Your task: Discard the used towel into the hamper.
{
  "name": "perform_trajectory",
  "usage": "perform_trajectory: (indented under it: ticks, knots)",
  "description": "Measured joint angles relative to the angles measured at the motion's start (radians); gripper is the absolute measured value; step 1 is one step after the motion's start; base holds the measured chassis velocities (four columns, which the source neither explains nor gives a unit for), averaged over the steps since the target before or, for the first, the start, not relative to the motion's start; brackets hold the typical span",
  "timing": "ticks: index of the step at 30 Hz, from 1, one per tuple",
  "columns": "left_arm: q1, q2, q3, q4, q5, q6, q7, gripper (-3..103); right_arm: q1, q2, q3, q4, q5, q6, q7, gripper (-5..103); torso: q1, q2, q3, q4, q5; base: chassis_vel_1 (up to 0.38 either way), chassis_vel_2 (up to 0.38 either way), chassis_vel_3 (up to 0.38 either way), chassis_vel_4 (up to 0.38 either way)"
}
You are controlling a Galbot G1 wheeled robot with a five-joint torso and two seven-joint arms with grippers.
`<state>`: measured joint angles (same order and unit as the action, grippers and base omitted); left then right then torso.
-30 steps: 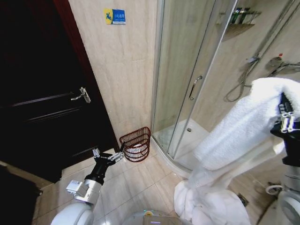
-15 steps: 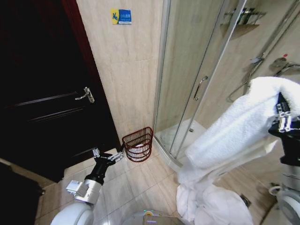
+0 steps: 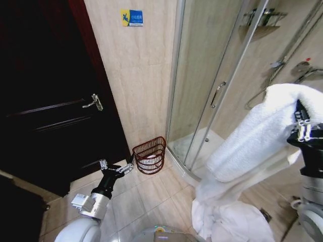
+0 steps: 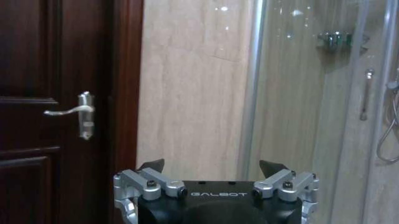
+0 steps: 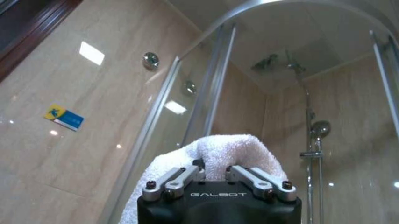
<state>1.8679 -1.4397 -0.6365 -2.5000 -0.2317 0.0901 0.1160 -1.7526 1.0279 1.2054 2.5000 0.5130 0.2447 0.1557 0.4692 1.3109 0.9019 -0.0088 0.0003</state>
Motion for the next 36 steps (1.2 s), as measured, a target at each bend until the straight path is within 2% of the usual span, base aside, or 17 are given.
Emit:
perform_trajectory:
  ticks: [11,15,22,26,31,36]
  knots:
    - [0.000,0.001,0.000,0.000,0.000,0.000,0.000,99,-0.004,-0.001,0.003,0.000,0.022,0.019,-0.006,10,0.000,0.000,0.000,-0.0002,-0.0012,0.189,0.209,-0.196,-0.202]
    - [0.000,0.000,0.000,0.000,0.000,0.000,0.000,99,-0.002,-0.008,0.004,0.000,0.026,0.022,-0.017,10,-0.001,-0.001,-0.001,0.0007,-0.0002,0.046,0.038,-0.018,-0.031]
    - [0.000,0.000,0.000,0.000,0.000,0.000,0.000,99,0.011,-0.027,0.002,0.000,0.051,0.017,-0.023,10,-0.005,-0.010,-0.005,0.0003,0.0002,-0.044,-0.033,0.066,0.065]
    - [0.000,0.000,0.000,0.000,0.000,0.000,0.000,99,0.021,-0.059,0.001,0.000,0.117,0.012,-0.066,10,-0.009,-0.019,-0.011,0.0003,-0.0007,0.020,0.019,0.039,0.037]
    - [0.000,0.000,0.000,0.000,0.000,0.000,0.000,99,0.035,-0.086,-0.001,0.000,0.151,0.012,-0.084,10,-0.012,-0.025,-0.014,0.0004,-0.0004,0.083,0.080,0.034,0.049]
    - [0.000,0.000,0.000,0.000,0.000,0.000,0.000,99,0.070,-0.142,0.013,0.000,0.191,0.000,-0.089,10,-0.016,-0.034,-0.018,0.0004,-0.0001,0.089,0.090,0.082,0.076]
